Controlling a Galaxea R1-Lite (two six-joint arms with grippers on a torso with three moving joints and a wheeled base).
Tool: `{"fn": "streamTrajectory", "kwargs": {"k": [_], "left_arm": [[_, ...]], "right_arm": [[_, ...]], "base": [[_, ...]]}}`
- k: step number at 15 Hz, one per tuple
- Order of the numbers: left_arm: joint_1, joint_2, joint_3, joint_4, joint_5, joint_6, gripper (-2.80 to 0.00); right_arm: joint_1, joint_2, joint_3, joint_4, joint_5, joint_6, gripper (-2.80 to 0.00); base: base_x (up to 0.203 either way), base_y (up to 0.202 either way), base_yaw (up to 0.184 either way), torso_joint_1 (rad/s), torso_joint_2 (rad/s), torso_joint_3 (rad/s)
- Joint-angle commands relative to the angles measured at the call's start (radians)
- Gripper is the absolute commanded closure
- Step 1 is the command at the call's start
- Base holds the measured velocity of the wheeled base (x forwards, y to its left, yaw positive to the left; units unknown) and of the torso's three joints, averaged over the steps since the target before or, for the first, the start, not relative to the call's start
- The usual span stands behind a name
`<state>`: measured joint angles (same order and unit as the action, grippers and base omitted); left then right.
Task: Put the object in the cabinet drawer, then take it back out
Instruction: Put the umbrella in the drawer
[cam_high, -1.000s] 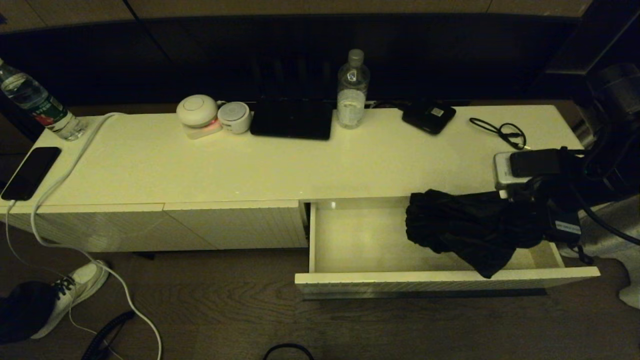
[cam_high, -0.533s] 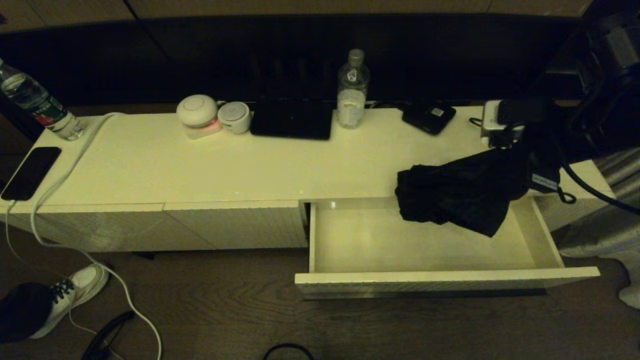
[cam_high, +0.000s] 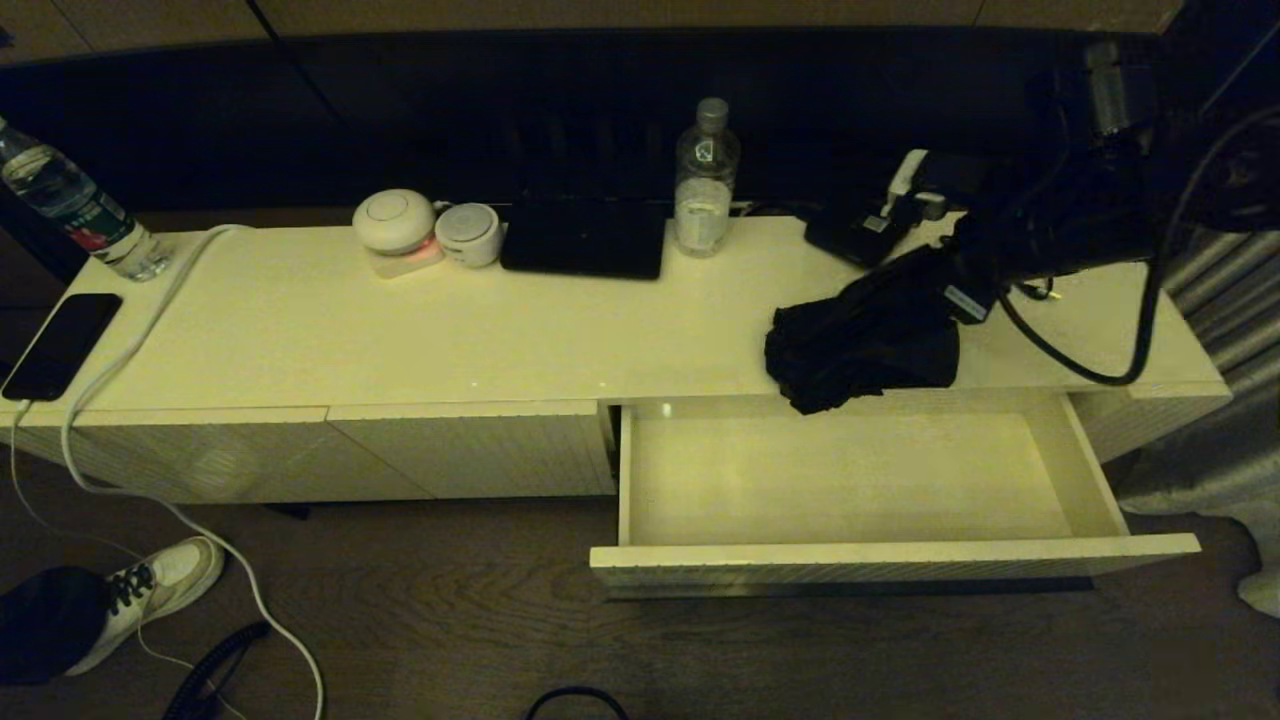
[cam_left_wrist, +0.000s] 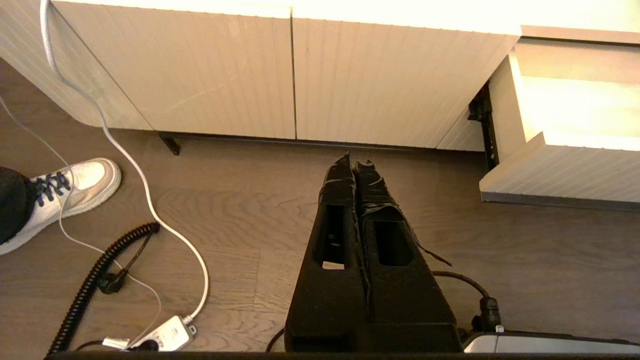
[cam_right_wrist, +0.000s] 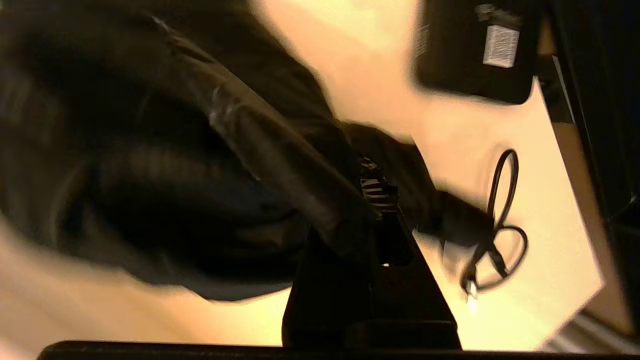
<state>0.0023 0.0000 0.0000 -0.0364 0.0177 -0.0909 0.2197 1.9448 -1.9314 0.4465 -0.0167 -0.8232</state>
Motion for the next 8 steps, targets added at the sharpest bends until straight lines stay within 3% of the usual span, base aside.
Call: {"fn": "streamTrajectory", "kwargs": {"k": [1, 4, 8], "left_arm": [[0.001, -0.002, 0.000, 0.000, 0.001, -0.001, 0.00], [0.001, -0.002, 0.000, 0.000, 0.001, -0.001, 0.00], [0.001, -0.002, 0.000, 0.000, 0.001, -0.001, 0.00]], "right_arm": [[0.013, 0.089, -0.007, -0.113, -0.037, 0.071, 0.00], [0.031, 0.149, -0.009, -0.299, -0.129, 0.164, 0.00], [0.040, 0.153, 0.002, -0.318, -0.228, 0.169, 0.00]], "base": [[0.000, 0.000, 0.000, 0.000, 0.00, 0.000], [0.000, 0.000, 0.000, 0.000, 0.00, 0.000], [0.000, 0.000, 0.000, 0.000, 0.00, 0.000]]}}
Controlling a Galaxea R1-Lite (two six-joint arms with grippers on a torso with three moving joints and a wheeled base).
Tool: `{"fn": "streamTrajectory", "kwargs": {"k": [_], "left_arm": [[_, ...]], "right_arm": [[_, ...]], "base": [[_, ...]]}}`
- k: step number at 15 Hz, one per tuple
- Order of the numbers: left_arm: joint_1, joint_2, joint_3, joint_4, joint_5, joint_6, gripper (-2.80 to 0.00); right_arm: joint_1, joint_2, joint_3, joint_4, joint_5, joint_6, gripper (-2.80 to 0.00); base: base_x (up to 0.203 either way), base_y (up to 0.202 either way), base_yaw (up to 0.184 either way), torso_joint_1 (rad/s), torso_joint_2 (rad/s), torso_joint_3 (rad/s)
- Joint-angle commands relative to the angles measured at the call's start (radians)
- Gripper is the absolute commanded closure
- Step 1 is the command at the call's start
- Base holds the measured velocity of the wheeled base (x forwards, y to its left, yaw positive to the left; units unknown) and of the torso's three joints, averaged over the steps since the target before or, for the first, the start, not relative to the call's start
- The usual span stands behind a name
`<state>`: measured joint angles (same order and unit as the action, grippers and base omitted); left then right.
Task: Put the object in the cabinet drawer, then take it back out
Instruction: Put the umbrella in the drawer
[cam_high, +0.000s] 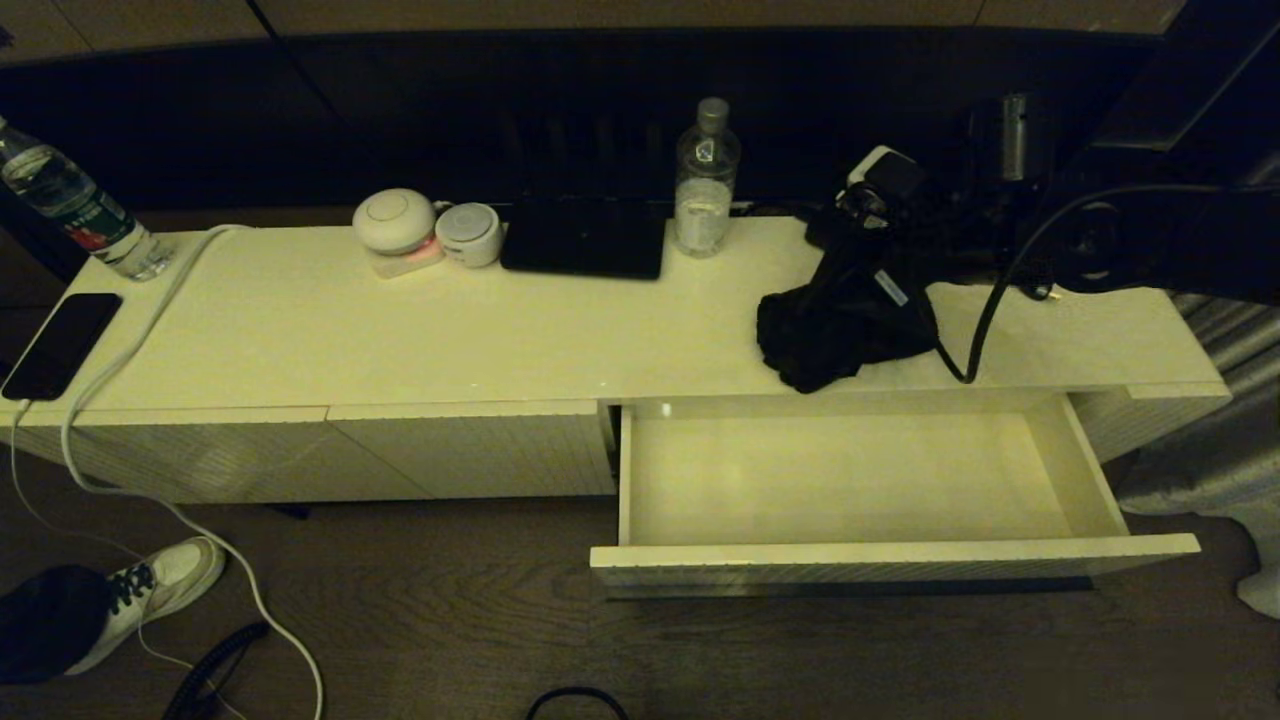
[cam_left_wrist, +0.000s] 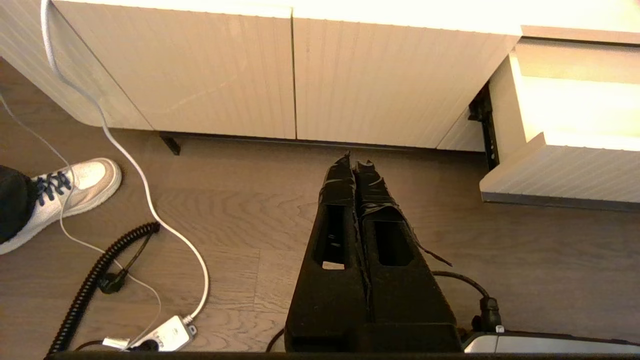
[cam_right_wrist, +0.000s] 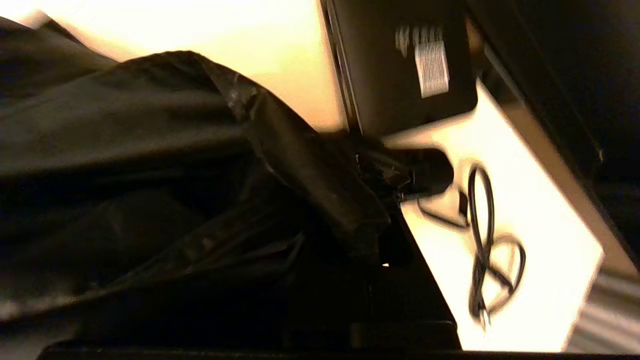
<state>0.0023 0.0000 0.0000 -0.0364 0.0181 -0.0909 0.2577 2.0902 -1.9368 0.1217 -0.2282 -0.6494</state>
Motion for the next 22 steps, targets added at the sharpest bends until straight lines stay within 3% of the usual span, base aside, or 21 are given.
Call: {"fn": "streamTrajectory", "kwargs": {"k": [1, 10, 22], "left_arm": [[0.001, -0.002, 0.000, 0.000, 0.000, -0.001, 0.00], [0.001, -0.002, 0.000, 0.000, 0.000, -0.001, 0.00], [0.001, -0.002, 0.000, 0.000, 0.000, -0.001, 0.00]], "right_arm": [[0.000, 0.001, 0.007, 0.014, -0.025, -0.005, 0.00], [-0.014, -0.119, 0.088, 0.064, -0.174, -0.004, 0.00], [-0.006, -0.105, 0.122, 0.092, -0.180, 0.013, 0.00]], "base": [[0.000, 0.000, 0.000, 0.000, 0.00, 0.000], [0.000, 0.000, 0.000, 0.000, 0.00, 0.000], [0.000, 0.000, 0.000, 0.000, 0.00, 0.000]]}}
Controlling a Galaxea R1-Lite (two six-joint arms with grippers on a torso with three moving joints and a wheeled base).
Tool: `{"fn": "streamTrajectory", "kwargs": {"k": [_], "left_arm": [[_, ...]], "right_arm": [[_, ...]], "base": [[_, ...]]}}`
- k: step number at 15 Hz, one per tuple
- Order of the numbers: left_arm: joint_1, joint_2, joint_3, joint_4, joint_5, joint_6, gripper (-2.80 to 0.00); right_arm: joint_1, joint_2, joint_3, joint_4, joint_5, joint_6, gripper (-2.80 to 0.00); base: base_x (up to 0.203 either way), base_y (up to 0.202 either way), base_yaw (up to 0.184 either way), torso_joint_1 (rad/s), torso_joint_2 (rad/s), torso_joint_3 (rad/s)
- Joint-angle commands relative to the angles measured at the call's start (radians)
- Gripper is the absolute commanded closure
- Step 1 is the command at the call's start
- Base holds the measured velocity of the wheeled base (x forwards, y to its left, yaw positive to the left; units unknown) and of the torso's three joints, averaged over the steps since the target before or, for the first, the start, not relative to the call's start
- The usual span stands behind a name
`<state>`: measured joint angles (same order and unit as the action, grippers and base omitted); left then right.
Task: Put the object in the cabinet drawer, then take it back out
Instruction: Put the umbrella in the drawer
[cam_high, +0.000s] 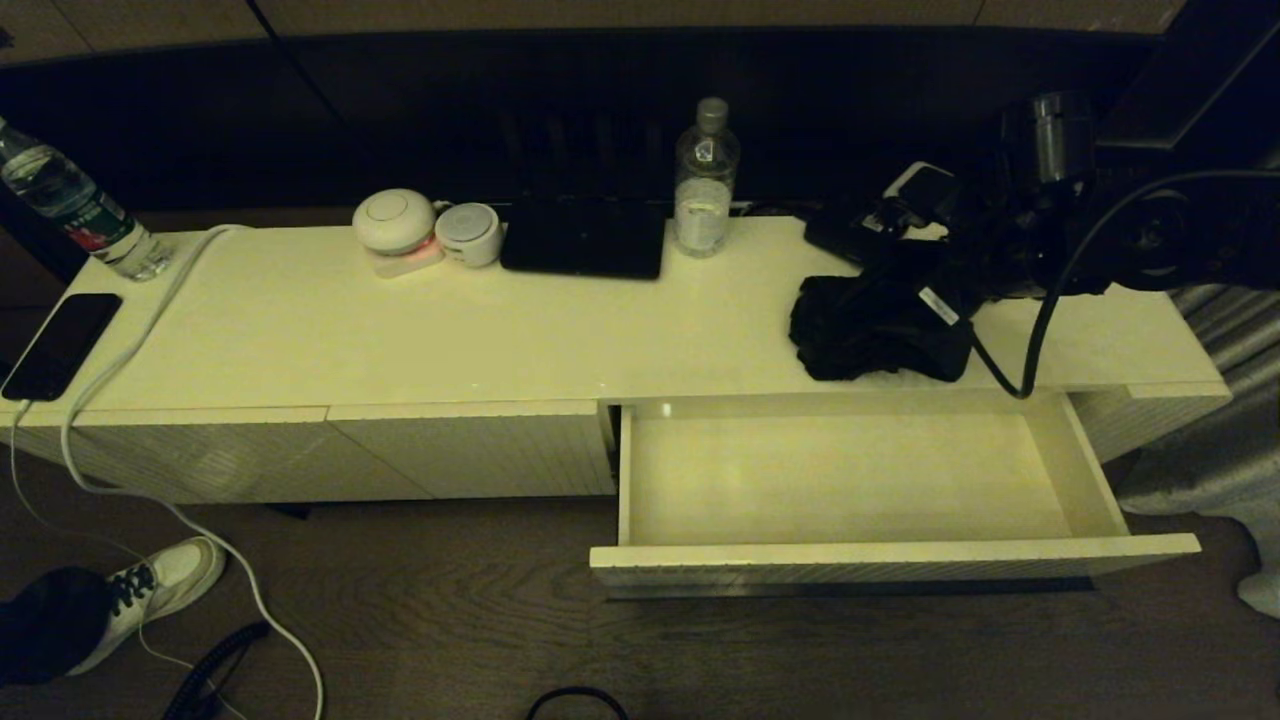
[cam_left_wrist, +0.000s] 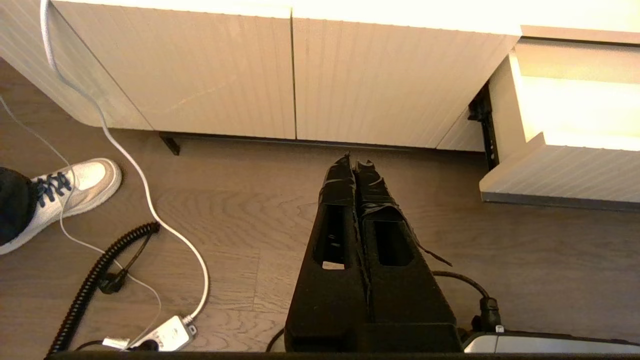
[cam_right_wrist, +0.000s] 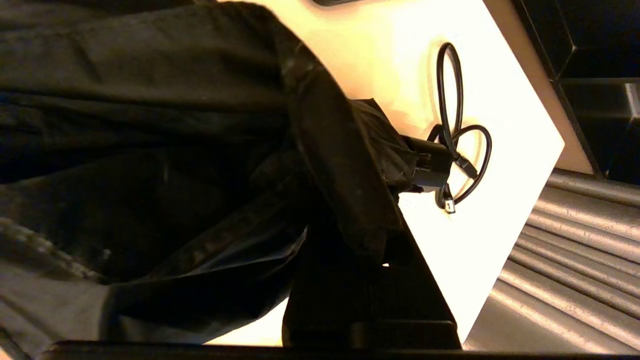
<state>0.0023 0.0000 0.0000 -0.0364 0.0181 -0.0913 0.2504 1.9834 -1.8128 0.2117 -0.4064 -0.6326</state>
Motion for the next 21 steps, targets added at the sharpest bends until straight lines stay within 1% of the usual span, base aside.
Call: {"fn": "streamTrajectory", "kwargs": {"k": [1, 6, 8, 9, 15, 19, 21], "left_arm": [[0.001, -0.002, 0.000, 0.000, 0.000, -0.001, 0.00], [0.001, -0.002, 0.000, 0.000, 0.000, -0.001, 0.00], [0.001, -0.002, 0.000, 0.000, 0.000, -0.001, 0.00], [0.001, -0.002, 0.000, 0.000, 0.000, -0.001, 0.00], [0.001, -0.002, 0.000, 0.000, 0.000, -0.001, 0.00], [0.001, -0.002, 0.000, 0.000, 0.000, -0.001, 0.00], [0.001, -0.002, 0.000, 0.000, 0.000, -0.001, 0.00]], "right_arm": [[0.001, 0.002, -0.007, -0.003, -0.002, -0.004, 0.00], [0.004, -0.023, 0.000, -0.009, -0.003, -0.006, 0.00], [0.004, -0.032, 0.003, -0.002, -0.020, -0.006, 0.00], [0.004, -0.038, 0.016, -0.002, -0.035, -0.011, -2.80], [0.007, -0.060, 0.022, -0.015, -0.038, -0.002, -2.80], [0.028, -0.170, 0.047, 0.002, -0.038, -0.015, -2.80], [0.045, -0.259, 0.117, 0.021, -0.035, -0.029, -2.80]], "base": [[0.000, 0.000, 0.000, 0.000, 0.00, 0.000], [0.000, 0.000, 0.000, 0.000, 0.00, 0.000], [0.000, 0.000, 0.000, 0.000, 0.00, 0.000], [0.000, 0.000, 0.000, 0.000, 0.00, 0.000], [0.000, 0.000, 0.000, 0.000, 0.00, 0.000], [0.000, 0.000, 0.000, 0.000, 0.00, 0.000], [0.000, 0.000, 0.000, 0.000, 0.00, 0.000]]}}
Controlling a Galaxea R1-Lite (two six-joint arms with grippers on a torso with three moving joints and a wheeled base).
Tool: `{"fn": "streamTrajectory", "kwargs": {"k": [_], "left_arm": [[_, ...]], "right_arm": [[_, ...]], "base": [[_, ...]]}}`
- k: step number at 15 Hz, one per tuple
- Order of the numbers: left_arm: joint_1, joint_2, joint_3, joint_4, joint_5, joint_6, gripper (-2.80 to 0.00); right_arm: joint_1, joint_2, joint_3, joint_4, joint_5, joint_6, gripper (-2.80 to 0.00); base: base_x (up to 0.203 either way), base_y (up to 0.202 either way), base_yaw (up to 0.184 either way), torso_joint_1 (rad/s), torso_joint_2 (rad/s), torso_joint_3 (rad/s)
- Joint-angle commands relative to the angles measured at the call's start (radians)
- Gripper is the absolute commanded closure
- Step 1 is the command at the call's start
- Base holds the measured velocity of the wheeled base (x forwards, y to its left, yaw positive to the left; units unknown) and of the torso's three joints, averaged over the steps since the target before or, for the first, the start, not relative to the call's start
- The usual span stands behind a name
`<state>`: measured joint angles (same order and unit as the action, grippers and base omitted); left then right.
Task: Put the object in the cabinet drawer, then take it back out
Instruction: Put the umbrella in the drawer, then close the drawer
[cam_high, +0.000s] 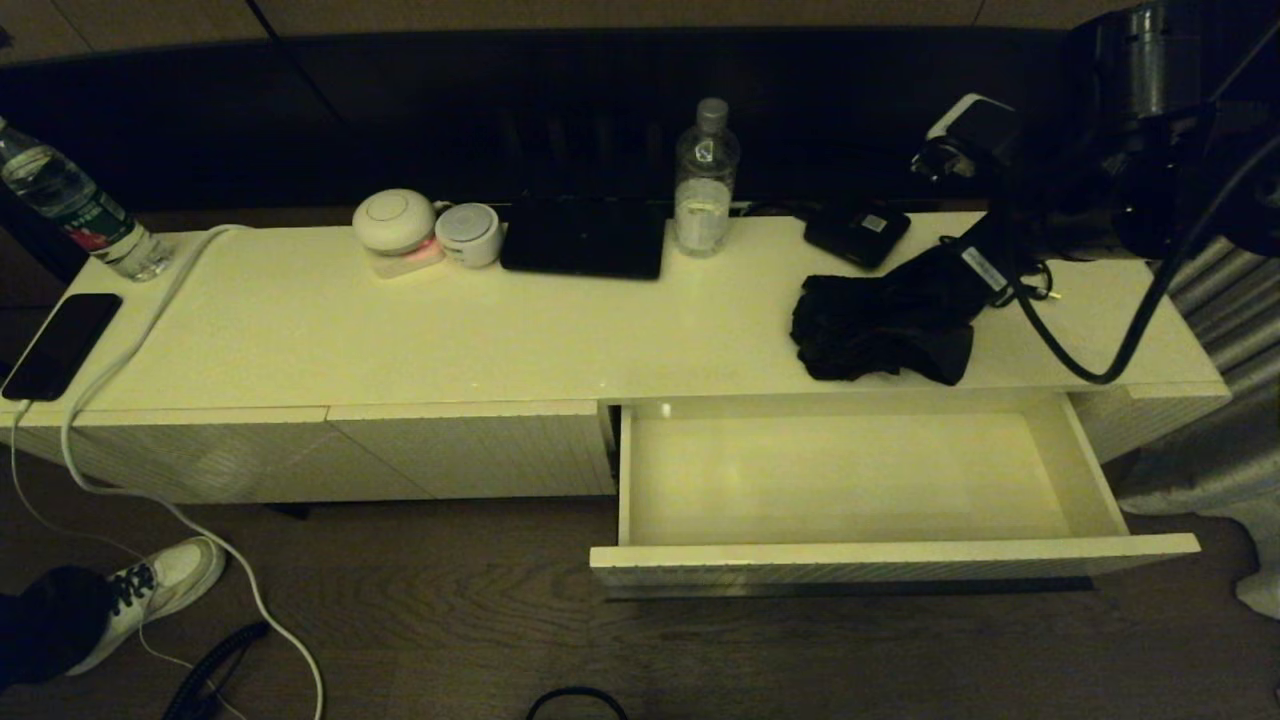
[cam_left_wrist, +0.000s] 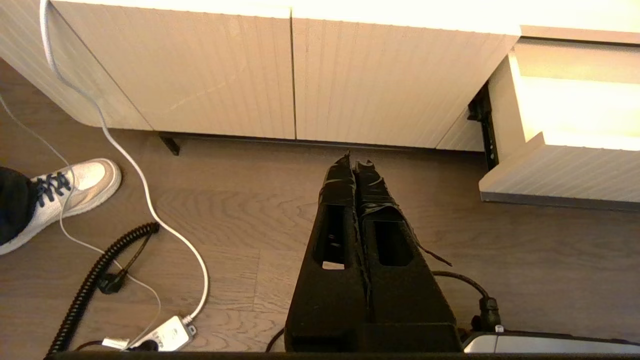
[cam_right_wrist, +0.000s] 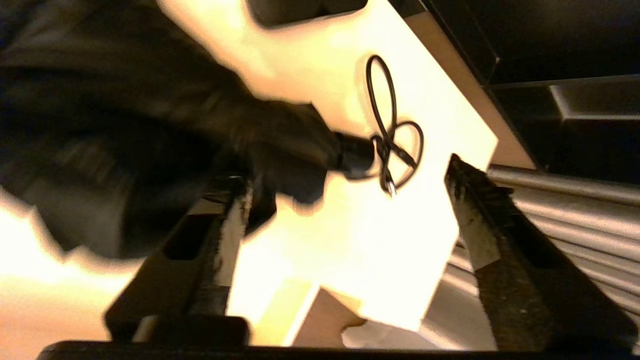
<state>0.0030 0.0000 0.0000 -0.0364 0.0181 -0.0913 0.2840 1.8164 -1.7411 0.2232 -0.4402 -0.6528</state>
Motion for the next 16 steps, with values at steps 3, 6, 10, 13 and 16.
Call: {"fn": "streamTrajectory", "kwargs": {"k": [3, 6, 10, 13, 16], "left_arm": [[0.000, -0.002, 0.000, 0.000, 0.000, -0.001, 0.00], [0.000, -0.002, 0.000, 0.000, 0.000, -0.001, 0.00], [0.000, -0.002, 0.000, 0.000, 0.000, -0.001, 0.00], [0.000, -0.002, 0.000, 0.000, 0.000, -0.001, 0.00], [0.000, -0.002, 0.000, 0.000, 0.000, -0.001, 0.00]], "right_arm": [[0.033, -0.247, 0.214, 0.043, 0.010, -0.051, 0.00], [0.046, -0.402, 0.397, 0.086, 0.039, -0.073, 0.00], [0.056, -0.602, 0.662, 0.188, 0.103, -0.082, 0.00], [0.058, -0.706, 0.853, 0.287, 0.144, -0.149, 0.00], [0.058, -0.725, 0.995, 0.309, 0.162, -0.177, 0.00]], "base": [[0.000, 0.000, 0.000, 0.000, 0.00, 0.000], [0.000, 0.000, 0.000, 0.000, 0.00, 0.000], [0.000, 0.000, 0.000, 0.000, 0.00, 0.000], [0.000, 0.000, 0.000, 0.000, 0.00, 0.000], [0.000, 0.000, 0.000, 0.000, 0.00, 0.000]]}}
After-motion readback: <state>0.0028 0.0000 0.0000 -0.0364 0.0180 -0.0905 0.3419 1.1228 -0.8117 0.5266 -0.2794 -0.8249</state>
